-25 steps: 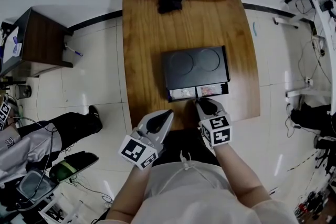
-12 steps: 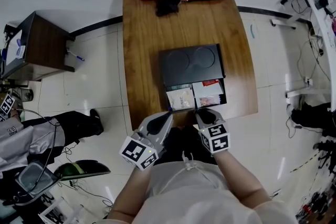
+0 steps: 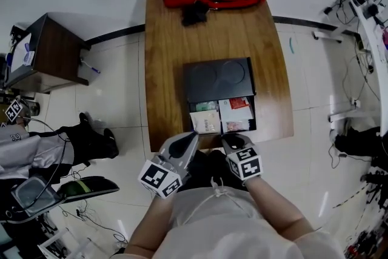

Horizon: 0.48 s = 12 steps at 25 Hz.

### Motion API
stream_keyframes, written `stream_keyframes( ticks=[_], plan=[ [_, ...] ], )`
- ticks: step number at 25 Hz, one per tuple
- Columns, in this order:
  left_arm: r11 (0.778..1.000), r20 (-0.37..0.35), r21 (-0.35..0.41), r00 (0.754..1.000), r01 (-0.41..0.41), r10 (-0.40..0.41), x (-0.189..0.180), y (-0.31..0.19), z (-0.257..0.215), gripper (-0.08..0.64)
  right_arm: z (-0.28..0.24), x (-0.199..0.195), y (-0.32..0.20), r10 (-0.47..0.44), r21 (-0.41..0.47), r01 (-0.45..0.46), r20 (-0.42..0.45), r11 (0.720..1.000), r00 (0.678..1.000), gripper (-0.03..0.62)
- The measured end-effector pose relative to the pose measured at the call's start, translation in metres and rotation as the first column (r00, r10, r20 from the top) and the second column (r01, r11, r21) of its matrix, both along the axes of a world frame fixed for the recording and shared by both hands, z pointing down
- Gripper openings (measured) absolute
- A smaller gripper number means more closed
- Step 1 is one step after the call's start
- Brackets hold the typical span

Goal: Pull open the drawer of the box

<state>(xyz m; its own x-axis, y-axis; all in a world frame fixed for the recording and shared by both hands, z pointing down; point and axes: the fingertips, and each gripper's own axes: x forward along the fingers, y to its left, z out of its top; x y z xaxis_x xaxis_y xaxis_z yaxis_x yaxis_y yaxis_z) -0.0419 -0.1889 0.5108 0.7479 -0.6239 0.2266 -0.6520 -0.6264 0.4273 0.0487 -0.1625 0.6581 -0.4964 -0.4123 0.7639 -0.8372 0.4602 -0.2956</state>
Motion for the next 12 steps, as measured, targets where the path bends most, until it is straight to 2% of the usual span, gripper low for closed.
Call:
stream_keyframes(
  ticks=[5, 7, 8, 10, 12],
  plan=[
    [1.000, 0.002, 0.022, 1.000, 0.006, -0.006, 0.004, -0.005, -0.010, 0.006, -0.018, -0.001, 0.005, -0.037, -0.034, 0.038, 0.029, 0.999, 0.999, 0.119],
    [0.999, -0.001, 0.044, 1.000, 0.007, -0.007, 0.006, -0.008, -0.018, 0.006, -0.037, 0.002, 0.003, -0.054, -0.007, 0.054, 0.043, 0.999, 0.998, 0.118],
    [0.998, 0.000, 0.059, 1.000, 0.008, -0.008, 0.007, -0.010, -0.024, 0.005, -0.051, 0.004, -0.001, -0.053, 0.034, 0.051, 0.051, 0.998, 0.997, 0.106],
    [0.995, 0.003, 0.099, 1.000, 0.018, -0.019, 0.006, -0.016, -0.037, 0.005, -0.087, 0.012, -0.018, -0.049, 0.171, 0.039, 0.054, 0.985, 0.997, 0.036],
    [0.989, 0.003, 0.145, 0.999, 0.040, -0.040, 0.004, -0.023, -0.052, 0.006, -0.121, 0.021, -0.036, -0.051, 0.319, 0.037, 0.037, 0.947, 0.998, 0.008]
  ],
)
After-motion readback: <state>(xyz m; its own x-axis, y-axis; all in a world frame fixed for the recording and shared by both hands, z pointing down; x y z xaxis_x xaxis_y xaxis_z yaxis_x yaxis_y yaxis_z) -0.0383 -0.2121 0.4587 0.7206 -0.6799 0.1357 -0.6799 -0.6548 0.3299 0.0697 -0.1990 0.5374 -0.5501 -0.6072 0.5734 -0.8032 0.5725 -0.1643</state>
